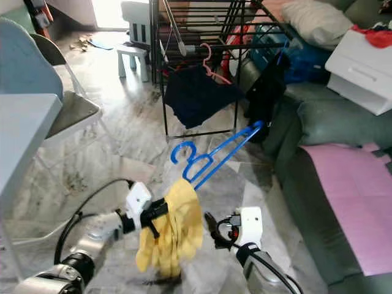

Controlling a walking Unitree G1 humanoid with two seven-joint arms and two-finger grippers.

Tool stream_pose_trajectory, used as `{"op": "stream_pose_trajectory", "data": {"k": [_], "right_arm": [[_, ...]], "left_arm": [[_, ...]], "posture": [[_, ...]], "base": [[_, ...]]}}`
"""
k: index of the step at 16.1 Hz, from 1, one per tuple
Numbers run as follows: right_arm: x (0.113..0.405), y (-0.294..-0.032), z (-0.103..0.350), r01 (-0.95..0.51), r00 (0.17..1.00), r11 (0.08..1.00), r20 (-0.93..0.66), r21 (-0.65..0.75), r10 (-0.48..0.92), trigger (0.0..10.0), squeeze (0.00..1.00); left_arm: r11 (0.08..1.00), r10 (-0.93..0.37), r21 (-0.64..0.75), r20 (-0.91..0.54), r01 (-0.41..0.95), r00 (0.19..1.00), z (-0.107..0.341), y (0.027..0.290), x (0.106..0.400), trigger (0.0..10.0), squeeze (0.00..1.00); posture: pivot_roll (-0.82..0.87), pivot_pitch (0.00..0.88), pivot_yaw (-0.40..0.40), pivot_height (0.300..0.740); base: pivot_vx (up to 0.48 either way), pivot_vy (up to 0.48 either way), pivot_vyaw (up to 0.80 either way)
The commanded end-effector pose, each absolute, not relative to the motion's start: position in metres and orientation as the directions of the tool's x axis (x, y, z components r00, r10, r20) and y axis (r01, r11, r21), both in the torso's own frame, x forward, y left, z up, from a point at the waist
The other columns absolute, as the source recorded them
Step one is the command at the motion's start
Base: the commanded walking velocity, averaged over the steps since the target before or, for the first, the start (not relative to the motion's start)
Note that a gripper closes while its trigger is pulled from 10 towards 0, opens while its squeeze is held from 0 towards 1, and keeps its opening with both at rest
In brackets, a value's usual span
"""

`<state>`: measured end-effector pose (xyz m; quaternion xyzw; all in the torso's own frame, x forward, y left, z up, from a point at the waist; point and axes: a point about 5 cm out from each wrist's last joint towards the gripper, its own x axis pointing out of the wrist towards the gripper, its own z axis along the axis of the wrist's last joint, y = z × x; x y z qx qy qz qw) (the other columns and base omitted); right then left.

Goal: Hang hanger

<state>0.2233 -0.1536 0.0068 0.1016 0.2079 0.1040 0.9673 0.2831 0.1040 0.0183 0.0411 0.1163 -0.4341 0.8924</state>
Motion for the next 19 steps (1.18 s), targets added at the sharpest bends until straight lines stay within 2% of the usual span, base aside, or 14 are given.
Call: {"op": "stream_pose_trajectory", "data": {"k": [1, 2, 4, 6, 9, 11, 13, 16, 19], "right_arm": [[0.218, -0.162, -0.004, -0.089, 0.892, 0.974, -0.419, 0.210, 0.172, 10.0, 0.00], [0.212, -0.162, -0.016, -0.051, 0.877, 0.982, -0.462, 0.181, 0.130, 10.0, 0.00], [0.202, -0.161, -0.032, -0.030, 0.857, 0.992, -0.507, 0.124, 0.090, 10.0, 0.00], [0.193, -0.159, -0.046, -0.060, 0.838, 0.998, -0.544, 0.002, 0.051, 10.0, 0.00], [0.163, -0.167, -0.074, 0.047, 0.754, 0.998, -0.654, -0.042, -0.063, 10.0, 0.00], [0.147, -0.173, -0.086, 0.154, 0.694, 0.988, -0.713, 0.004, -0.105, 10.0, 0.00], [0.140, -0.176, -0.091, 0.152, 0.663, 0.988, -0.742, -0.003, -0.105, 10.0, 0.00], [0.141, -0.182, -0.095, 0.072, 0.631, 0.996, -0.772, -0.043, -0.079, 10.0, 0.00], [0.151, -0.186, -0.092, 0.044, 0.640, 0.998, -0.766, -0.047, -0.064, 10.0, 0.00]], "left_arm": [[0.657, -0.732, -0.031, -0.266, 0.754, 0.627, 0.017, 0.104, 0.286, 0.0, 0.00], [0.731, -0.663, -0.054, -0.291, 0.681, 0.689, 0.017, 0.109, 0.293, 0.0, 0.00], [0.778, -0.580, 0.008, -0.374, 0.628, 0.723, 0.011, 0.116, 0.294, 0.0, 0.00], [0.776, -0.537, 0.068, -0.451, 0.627, 0.713, 0.001, 0.124, 0.288, 0.0, 0.00], [0.772, -0.464, 0.089, -0.598, 0.629, 0.654, -0.021, 0.138, 0.271, 1.1, 0.00], [0.810, -0.417, 0.065, -0.634, 0.582, 0.651, -0.027, 0.141, 0.267, 2.4, 0.00], [0.856, -0.364, 0.058, -0.638, 0.514, 0.679, -0.026, 0.141, 0.271, 4.1, 0.00], [0.911, -0.276, 0.061, -0.642, 0.407, 0.715, -0.023, 0.142, 0.278, 9.8, 0.00], [0.932, -0.199, 0.087, -0.690, 0.353, 0.696, -0.031, 0.151, 0.270, 10.0, 0.00]], "posture": [[-0.05, 0.000, -0.031, 0.740], [-0.07, 0.000, -0.016, 0.740], [-0.12, 0.000, 0.027, 0.740], [-0.15, 0.000, 0.078, 0.740], [-0.18, 0.000, 0.117, 0.740], [-0.18, 0.000, 0.121, 0.740], [-0.16, 0.000, 0.099, 0.740], [-0.11, 0.000, 0.053, 0.740], [-0.09, 0.000, 0.021, 0.740]], "base": [[0.000, 0.000, 0.00], [0.000, 0.000, 0.00], [0.000, 0.000, 0.00], [0.000, 0.000, 0.00], [0.000, 0.000, 0.00], [0.000, 0.000, 0.00], [0.000, 0.000, 0.00], [0.000, 0.000, 0.00], [0.000, 0.000, 0.00]]}}
